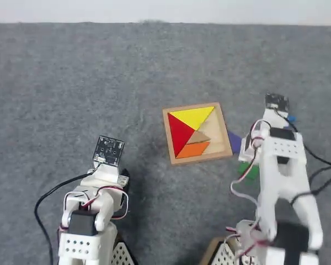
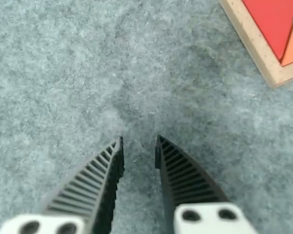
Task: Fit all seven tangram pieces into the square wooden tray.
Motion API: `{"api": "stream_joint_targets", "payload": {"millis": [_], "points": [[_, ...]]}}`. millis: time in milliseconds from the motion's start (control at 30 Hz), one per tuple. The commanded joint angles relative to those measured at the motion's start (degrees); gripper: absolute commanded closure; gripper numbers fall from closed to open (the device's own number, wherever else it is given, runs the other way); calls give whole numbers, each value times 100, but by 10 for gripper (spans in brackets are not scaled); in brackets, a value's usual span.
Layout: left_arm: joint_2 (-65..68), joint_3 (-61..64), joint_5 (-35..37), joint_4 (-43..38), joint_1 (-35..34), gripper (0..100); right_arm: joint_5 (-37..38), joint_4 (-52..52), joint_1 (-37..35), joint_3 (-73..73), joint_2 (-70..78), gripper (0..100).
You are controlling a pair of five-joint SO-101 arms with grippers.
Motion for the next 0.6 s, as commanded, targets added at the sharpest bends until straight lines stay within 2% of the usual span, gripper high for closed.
{"api": "stream_joint_targets", "payload": {"millis": [0,167,567], "points": [[-70,-75,53,18,-44,899,-527,488,40,-844,602,888],[-70,-75,53,18,-44,899,-1002,734,-22,-1231,1314,855],[-70,-75,53,18,-44,899,-774,418,-163,-1222,1657,828]]}}
